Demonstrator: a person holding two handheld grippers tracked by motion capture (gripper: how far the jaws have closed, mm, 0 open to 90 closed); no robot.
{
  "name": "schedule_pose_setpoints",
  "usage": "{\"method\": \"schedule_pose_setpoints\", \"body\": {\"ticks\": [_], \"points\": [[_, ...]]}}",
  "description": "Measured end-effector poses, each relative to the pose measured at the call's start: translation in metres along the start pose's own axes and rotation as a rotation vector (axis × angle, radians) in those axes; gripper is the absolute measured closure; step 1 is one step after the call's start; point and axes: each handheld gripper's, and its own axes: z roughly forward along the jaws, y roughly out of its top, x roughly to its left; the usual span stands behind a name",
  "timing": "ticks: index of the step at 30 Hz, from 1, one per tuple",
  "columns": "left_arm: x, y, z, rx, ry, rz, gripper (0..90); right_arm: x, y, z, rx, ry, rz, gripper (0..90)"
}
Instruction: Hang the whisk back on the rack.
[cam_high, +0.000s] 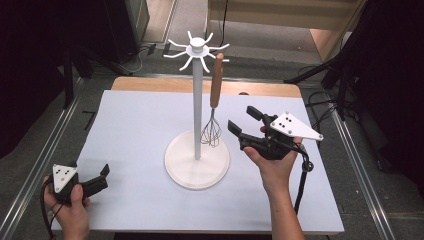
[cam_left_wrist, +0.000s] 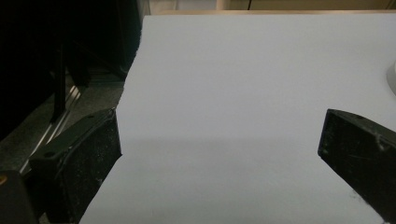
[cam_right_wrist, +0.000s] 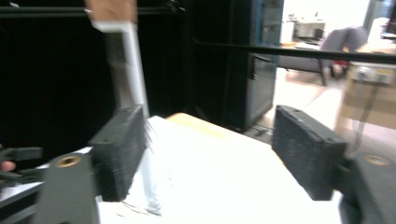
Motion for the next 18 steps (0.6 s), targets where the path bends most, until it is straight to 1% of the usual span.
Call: {"method": "schedule_pose_setpoints", "body": {"ticks": [1,2,3,4,5,7,8,9,10,12,15,16,18], "points": [[0.000,0.000,0.000,0.002,0.001,0.001,0.0,-0.002,-0.003,-0.001,0.007,-0.018,0.002,23.2],[0.000,0.000,0.000,-0.002,-0.001,0.000,0.0,-0.007,-0.009,-0.004,0.021,-0.051,0.006,20.7],[0.000,0.000,0.000,-0.002,-0.001,0.000,0.0,-0.007,-0.009,-0.004,0.021,-0.051,0.006,20.7],[0.000,0.000,0.000,-0.002,-0.001,-0.001,0.0,-0.009,-0.013,-0.006,0.029,-0.061,0.005,20.2],[0.000,0.000,0.000,-0.001,-0.001,0.000,0.0,-0.011,-0.016,-0.007,0.042,-0.067,-0.001,19.1],[0.000,0.000,0.000,0.002,0.001,0.002,0.0,-0.013,-0.023,-0.009,0.080,-0.095,-0.018,15.8],[0.000,0.000,0.000,0.001,0.002,0.004,0.0,-0.013,-0.026,-0.009,0.088,-0.100,-0.024,14.4],[0.000,0.000,0.000,-0.001,0.002,0.004,0.0,-0.016,-0.032,-0.011,0.106,-0.116,-0.027,13.2],[0.000,0.000,0.000,0.000,0.003,0.004,0.0,-0.017,-0.035,-0.013,0.114,-0.121,-0.016,12.3],[0.000,0.000,0.000,-0.001,0.002,0.004,0.0,-0.019,-0.038,-0.014,0.117,-0.128,-0.013,11.6],[0.000,0.000,0.000,0.000,0.001,0.004,0.0,-0.025,-0.046,-0.018,0.136,-0.154,-0.003,9.6],[0.000,0.000,0.000,0.000,0.001,0.004,0.0,-0.028,-0.052,-0.022,0.147,-0.166,0.001,8.6],[0.000,0.000,0.000,0.000,0.001,0.004,0.0,-0.029,-0.054,-0.023,0.155,-0.175,0.004,8.4]]}}
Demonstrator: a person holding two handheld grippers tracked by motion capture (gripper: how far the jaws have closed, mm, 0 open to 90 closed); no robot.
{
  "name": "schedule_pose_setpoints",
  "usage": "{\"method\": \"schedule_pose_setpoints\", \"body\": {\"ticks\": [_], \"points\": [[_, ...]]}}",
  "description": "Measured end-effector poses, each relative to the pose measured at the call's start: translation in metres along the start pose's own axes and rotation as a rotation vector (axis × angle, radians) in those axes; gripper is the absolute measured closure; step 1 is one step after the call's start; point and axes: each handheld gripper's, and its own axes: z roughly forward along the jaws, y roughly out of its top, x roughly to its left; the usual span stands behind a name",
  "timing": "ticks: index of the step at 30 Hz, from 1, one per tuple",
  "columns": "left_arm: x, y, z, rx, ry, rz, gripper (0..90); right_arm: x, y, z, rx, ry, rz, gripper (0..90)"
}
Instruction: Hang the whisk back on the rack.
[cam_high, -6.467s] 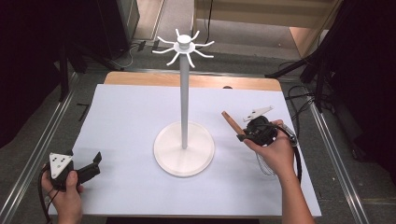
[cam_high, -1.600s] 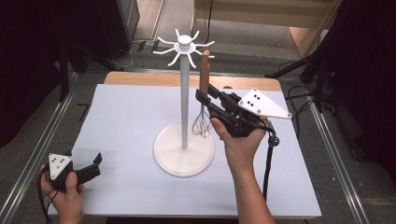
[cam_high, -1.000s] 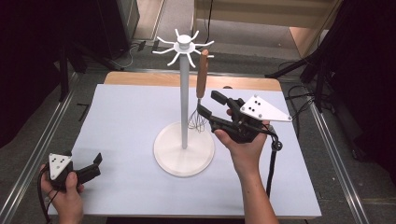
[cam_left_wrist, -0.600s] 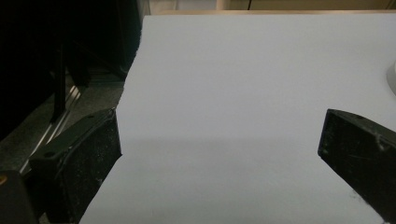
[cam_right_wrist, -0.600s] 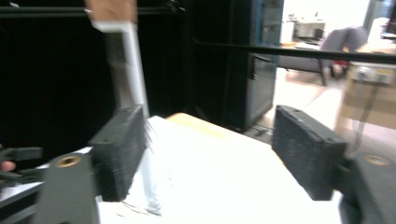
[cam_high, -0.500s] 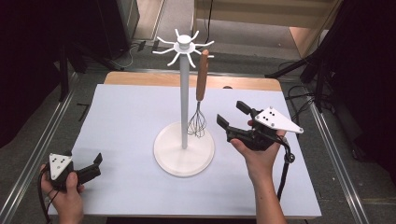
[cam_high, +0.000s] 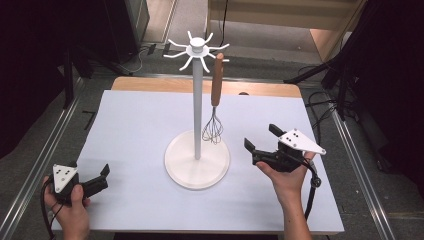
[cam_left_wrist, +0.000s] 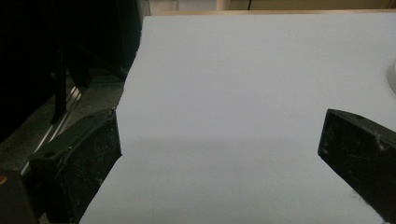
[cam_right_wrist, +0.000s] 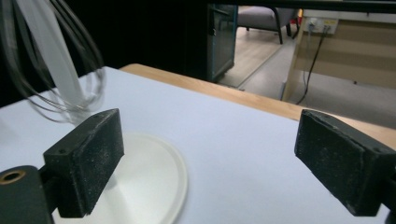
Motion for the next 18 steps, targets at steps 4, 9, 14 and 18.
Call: {"method": "schedule_pose_setpoints", "body": {"ticks": [4,9,14,18], "points": [[0.000,0.000,0.000,0.001,0.000,0.000,0.0,-0.006,-0.012,-0.002,0.030,-0.036,-0.004,7.7],[0.000,0.000,0.000,0.000,0.001,0.000,0.0,-0.011,-0.027,-0.003,0.067,-0.082,-0.018,6.8],[0.000,0.000,0.000,-0.002,0.001,0.001,0.0,-0.020,-0.041,-0.006,0.085,-0.109,0.001,6.4],[0.000,0.000,0.000,-0.003,0.002,0.002,0.0,-0.029,-0.053,-0.011,0.116,-0.153,-0.007,6.0]]}}
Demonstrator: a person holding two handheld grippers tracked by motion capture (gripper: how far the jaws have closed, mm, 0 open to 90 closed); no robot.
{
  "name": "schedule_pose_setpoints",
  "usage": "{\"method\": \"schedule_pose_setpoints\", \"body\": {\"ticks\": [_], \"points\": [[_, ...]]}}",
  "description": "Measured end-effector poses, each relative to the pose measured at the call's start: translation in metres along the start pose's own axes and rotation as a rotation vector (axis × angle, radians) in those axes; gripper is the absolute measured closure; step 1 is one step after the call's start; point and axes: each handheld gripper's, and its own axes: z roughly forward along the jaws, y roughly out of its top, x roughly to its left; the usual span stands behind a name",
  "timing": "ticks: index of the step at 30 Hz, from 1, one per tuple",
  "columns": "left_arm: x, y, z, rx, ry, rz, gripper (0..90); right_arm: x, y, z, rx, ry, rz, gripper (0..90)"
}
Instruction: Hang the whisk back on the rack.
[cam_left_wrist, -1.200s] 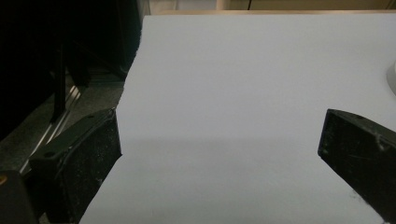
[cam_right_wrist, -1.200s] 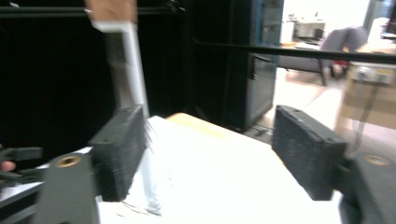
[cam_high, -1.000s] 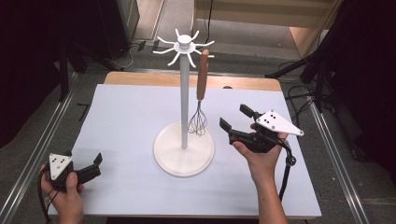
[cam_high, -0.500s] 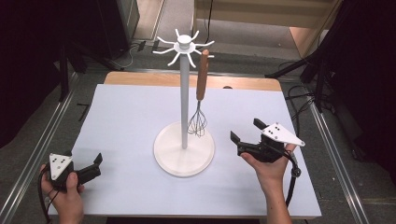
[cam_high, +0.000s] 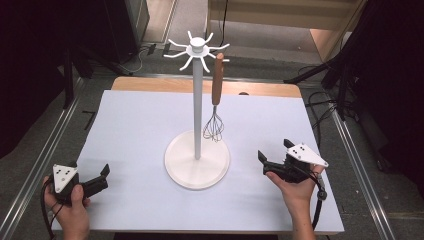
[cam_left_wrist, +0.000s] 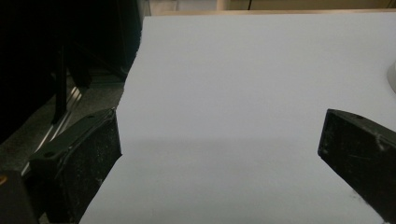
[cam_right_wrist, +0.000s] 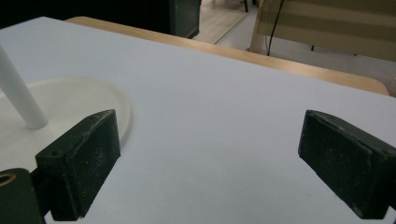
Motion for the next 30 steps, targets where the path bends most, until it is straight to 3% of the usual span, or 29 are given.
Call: {"method": "schedule_pose_setpoints", "body": {"ticks": [14,30], "points": [[0.000,0.000,-0.001,-0.001,0.000,0.005,0.0,-0.033,-0.036,-0.009,0.054,-0.080,0.056,6.0],[0.000,0.000,0.000,-0.002,0.000,0.000,0.0,-0.060,-0.058,-0.024,0.101,-0.148,0.086,6.0]]}}
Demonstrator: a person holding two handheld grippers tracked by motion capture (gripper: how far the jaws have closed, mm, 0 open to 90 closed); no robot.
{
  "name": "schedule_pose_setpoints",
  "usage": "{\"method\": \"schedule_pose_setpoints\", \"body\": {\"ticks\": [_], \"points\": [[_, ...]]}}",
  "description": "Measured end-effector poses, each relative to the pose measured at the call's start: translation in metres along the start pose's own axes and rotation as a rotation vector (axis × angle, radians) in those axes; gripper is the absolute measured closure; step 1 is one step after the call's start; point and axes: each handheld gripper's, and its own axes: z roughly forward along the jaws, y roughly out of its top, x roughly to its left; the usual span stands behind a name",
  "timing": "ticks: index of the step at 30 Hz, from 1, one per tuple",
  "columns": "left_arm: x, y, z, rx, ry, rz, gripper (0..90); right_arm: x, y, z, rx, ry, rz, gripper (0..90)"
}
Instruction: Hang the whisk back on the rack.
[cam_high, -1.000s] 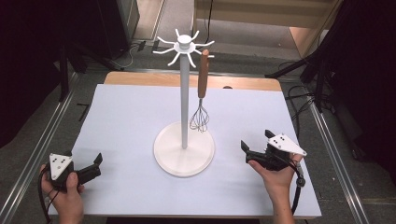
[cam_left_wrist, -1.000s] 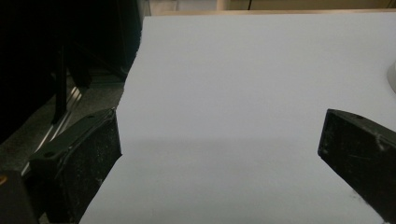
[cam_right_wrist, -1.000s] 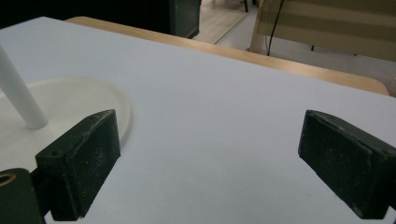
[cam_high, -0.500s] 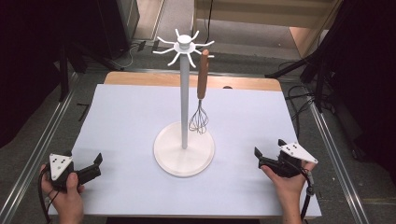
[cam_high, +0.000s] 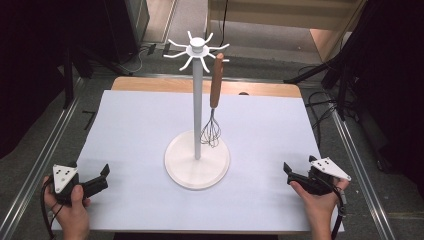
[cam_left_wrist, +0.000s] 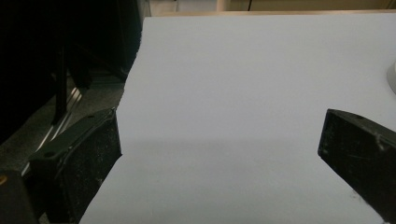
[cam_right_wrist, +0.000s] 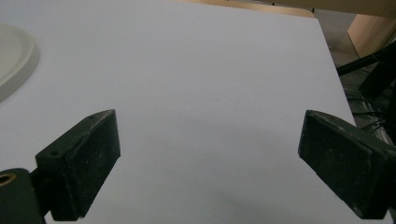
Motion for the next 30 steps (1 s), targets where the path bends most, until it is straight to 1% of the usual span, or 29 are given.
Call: {"method": "schedule_pose_setpoints", "body": {"ticks": [7,13,14,16,23,30], "points": [[0.000,0.000,0.000,0.000,0.001,0.001,0.0,-0.009,-0.005,-0.006,0.004,-0.011,0.018,6.0],[0.000,0.000,0.000,0.000,-0.001,-0.002,0.0,-0.020,-0.015,-0.012,0.013,-0.040,0.027,6.1],[0.000,0.000,0.000,0.000,-0.001,-0.002,0.0,-0.020,-0.015,-0.012,0.013,-0.040,0.027,6.1],[0.000,0.000,0.000,0.002,-0.001,-0.002,0.0,-0.026,-0.017,-0.017,0.010,-0.053,0.032,6.2],[0.000,0.000,0.000,0.000,0.000,-0.002,0.0,-0.034,-0.023,-0.026,0.018,-0.075,0.033,6.2],[0.000,0.000,0.000,0.001,-0.001,-0.003,0.0,-0.040,-0.029,-0.034,0.026,-0.087,0.043,6.1]]}}
